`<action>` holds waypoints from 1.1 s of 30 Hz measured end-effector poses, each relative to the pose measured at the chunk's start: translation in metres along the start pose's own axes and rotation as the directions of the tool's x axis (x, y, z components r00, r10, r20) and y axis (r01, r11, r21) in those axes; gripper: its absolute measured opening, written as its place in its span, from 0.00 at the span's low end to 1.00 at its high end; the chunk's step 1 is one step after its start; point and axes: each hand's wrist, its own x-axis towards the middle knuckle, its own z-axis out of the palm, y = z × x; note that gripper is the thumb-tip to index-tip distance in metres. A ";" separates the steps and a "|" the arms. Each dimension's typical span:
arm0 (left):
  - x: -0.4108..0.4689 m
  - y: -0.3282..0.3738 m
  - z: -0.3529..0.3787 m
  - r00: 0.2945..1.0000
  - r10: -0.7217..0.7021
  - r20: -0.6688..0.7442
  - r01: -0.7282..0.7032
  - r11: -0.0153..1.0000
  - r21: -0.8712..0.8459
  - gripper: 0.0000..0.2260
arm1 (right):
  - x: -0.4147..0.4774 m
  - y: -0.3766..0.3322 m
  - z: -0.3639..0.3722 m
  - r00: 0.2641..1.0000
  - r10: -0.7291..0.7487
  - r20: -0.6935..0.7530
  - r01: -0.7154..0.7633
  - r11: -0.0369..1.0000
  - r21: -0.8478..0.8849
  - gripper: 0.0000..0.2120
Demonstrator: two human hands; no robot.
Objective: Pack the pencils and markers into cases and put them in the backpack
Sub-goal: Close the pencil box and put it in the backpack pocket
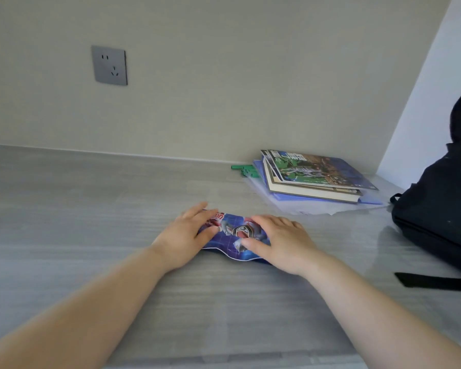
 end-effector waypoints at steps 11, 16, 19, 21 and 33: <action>-0.009 -0.010 -0.012 0.992 0.122 0.018 -0.124 0.971 0.205 0.44 | -0.011 0.008 -0.015 0.992 0.028 0.124 -0.006 0.984 -0.176 0.34; -0.007 0.000 -0.015 0.938 0.345 -0.027 -0.303 0.857 0.416 0.24 | -0.005 0.010 -0.021 0.990 0.009 0.140 0.019 0.981 -0.192 0.31; -0.005 0.006 -0.015 0.904 0.427 -0.038 -0.350 0.786 0.510 0.13 | -0.003 0.015 -0.027 0.987 -0.006 0.163 0.026 0.992 -0.121 0.28; -0.005 0.011 -0.019 0.899 0.435 -0.053 -0.363 0.807 0.465 0.14 | -0.005 0.017 -0.034 0.986 0.001 0.165 0.008 0.998 -0.055 0.26; 0.037 0.113 -0.042 0.837 0.513 -0.188 -0.513 0.857 0.057 0.17 | -0.023 0.039 -0.111 0.970 -0.115 -0.216 0.087 0.987 -0.135 0.25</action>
